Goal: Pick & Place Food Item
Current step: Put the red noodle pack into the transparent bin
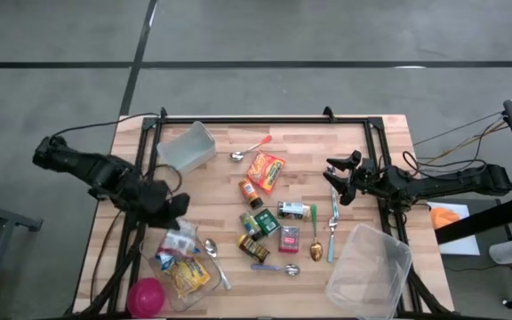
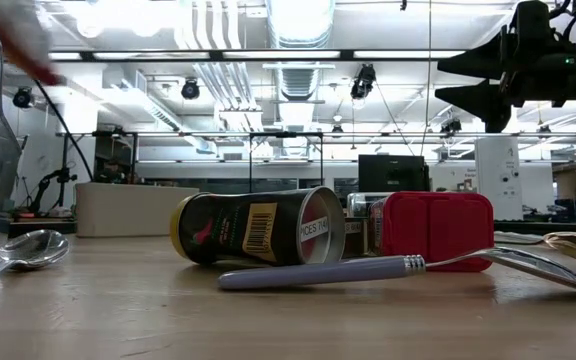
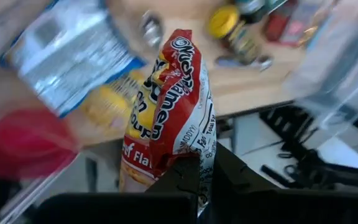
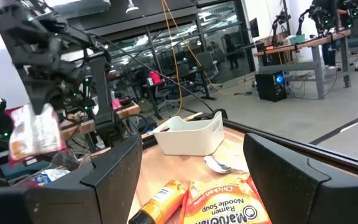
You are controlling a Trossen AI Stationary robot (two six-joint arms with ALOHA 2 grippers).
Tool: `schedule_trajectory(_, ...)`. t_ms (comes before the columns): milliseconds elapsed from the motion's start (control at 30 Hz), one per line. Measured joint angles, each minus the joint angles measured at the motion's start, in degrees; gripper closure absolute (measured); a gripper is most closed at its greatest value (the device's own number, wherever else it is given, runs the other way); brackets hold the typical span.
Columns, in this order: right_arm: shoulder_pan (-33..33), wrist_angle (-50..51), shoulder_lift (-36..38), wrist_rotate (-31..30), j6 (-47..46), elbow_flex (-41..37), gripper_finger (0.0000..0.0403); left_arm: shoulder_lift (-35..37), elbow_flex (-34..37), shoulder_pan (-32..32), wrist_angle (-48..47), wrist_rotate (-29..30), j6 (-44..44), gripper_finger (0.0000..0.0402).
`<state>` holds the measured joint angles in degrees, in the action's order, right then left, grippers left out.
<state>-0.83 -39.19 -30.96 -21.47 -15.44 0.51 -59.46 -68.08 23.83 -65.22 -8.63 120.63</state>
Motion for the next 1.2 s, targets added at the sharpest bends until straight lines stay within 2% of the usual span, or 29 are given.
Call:
schedule_trajectory(233, 0.0, 0.0, 0.0, 0.0, 0.0, 0.0, 0.0126, -0.4, 0.1, 9.0, -9.0, 0.0, 12.1, 0.0392)
schedule_trajectory(367, 0.0, 0.0, 0.0, 0.0, 0.0, 0.0, 0.0126, -0.4, 0.1, 10.7, -13.6, 0.0, 15.6, 0.0392)
schedule_trajectory(533, 0.0, 0.0, 0.0, 0.0, 0.0, 0.0, 0.0126, -0.9, 0.3, 10.6, -16.5, 0.4, 14.1, 0.0392)
schedule_trajectory(700, 0.0, 0.0, 0.0, 0.0, 0.0, 0.0, 0.0126, -2.1, 0.3, 10.6, -19.8, 3.2, 8.4, 0.0392)
schedule_trajectory(900, 0.0, 0.0, 0.0, 0.0, 0.0, 0.0, 0.0126, -4.1, 0.2, 10.6, -19.1, 2.5, 5.8, 0.0392)
schedule_trajectory(1200, 0.0, 0.0, 0.0, 0.0, 0.0, 0.0, 0.0126, -8.0, 0.2, 10.6, -12.6, 2.8, 2.8, 0.0392)
